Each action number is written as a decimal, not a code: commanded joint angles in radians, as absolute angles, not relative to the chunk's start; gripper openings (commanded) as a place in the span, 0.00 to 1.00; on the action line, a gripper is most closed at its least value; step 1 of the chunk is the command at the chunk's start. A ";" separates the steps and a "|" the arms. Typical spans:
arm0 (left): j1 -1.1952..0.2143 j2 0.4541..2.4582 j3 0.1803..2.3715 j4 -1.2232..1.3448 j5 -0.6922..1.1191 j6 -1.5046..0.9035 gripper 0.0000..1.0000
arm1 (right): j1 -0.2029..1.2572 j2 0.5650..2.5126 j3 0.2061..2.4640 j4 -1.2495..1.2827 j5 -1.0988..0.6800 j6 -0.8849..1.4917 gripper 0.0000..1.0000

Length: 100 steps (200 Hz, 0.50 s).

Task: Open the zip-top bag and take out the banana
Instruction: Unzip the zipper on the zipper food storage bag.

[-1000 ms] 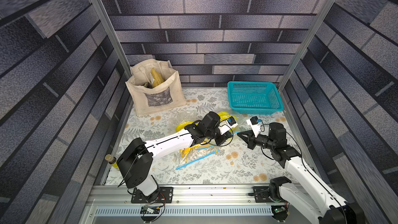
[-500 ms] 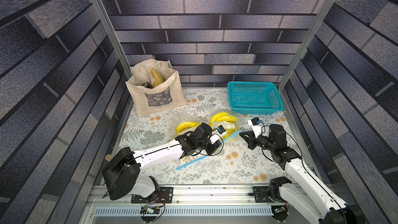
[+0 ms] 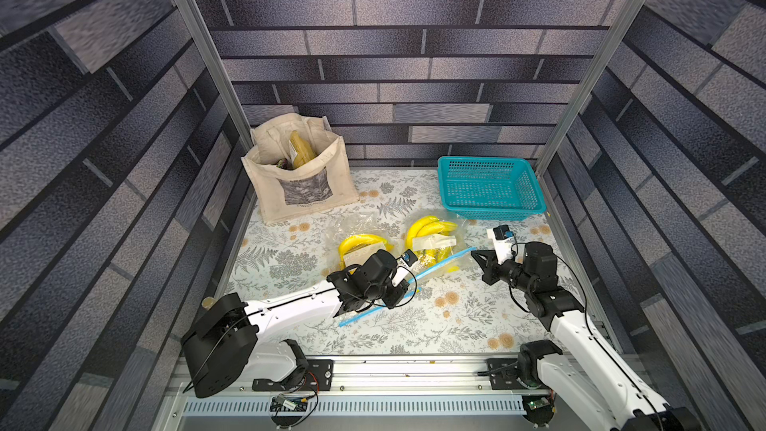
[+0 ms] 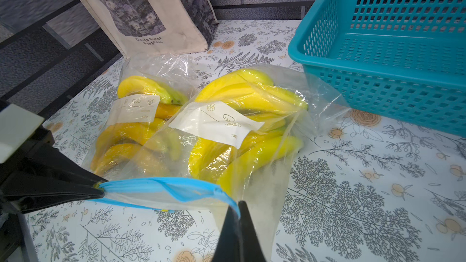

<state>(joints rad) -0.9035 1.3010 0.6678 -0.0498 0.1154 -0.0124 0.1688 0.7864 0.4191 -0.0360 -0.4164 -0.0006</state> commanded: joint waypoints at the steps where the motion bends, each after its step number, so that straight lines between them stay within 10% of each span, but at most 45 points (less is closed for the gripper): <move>1: -0.899 1.267 0.621 -0.171 0.069 -0.061 0.12 | 0.140 0.767 0.414 0.026 -0.298 0.008 0.00; 67: -0.907 1.224 0.597 -0.175 0.066 -0.091 0.13 | 0.138 0.760 0.402 0.036 -0.302 0.017 0.00; 100: -0.913 1.193 0.662 -0.191 0.072 -0.092 0.38 | 0.136 0.759 0.402 0.041 -0.380 0.014 0.00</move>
<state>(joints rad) -0.9047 1.2327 0.6289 -0.1146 0.0917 -0.0792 0.1444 0.7727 0.4061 -0.0113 -0.3660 0.0055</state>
